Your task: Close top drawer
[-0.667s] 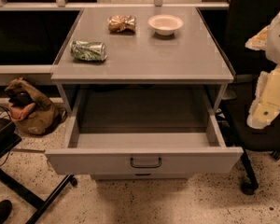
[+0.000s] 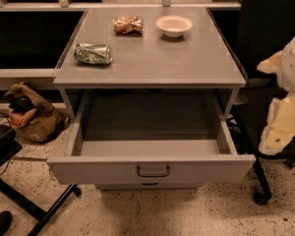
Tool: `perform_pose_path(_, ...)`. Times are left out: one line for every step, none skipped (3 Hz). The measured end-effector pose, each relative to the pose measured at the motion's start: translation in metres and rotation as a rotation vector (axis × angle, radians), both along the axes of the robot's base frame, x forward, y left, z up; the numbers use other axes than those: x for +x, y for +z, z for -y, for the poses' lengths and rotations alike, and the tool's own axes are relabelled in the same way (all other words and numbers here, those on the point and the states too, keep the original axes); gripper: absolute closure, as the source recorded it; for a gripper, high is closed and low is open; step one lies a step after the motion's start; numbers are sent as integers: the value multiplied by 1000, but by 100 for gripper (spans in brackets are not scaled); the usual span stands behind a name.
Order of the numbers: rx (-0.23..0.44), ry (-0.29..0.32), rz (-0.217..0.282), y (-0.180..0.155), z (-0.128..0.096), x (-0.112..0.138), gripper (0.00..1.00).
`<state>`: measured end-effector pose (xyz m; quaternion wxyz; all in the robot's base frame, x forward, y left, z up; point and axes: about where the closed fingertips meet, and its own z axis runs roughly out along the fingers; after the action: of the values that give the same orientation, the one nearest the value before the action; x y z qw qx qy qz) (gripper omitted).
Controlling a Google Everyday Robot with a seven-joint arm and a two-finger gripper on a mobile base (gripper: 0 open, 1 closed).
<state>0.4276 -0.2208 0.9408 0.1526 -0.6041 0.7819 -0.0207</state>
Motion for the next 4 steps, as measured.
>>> perform_pose_path(8,-11,-58,-44,10,-14,0)
perform_pose_path(23,-34,-158,-91,21,-36,0)
perform_pose_path(23,-34,-159,-91,21,-36,0)
perform_pose_path(44,-44,-225,-136,27,-45,0)
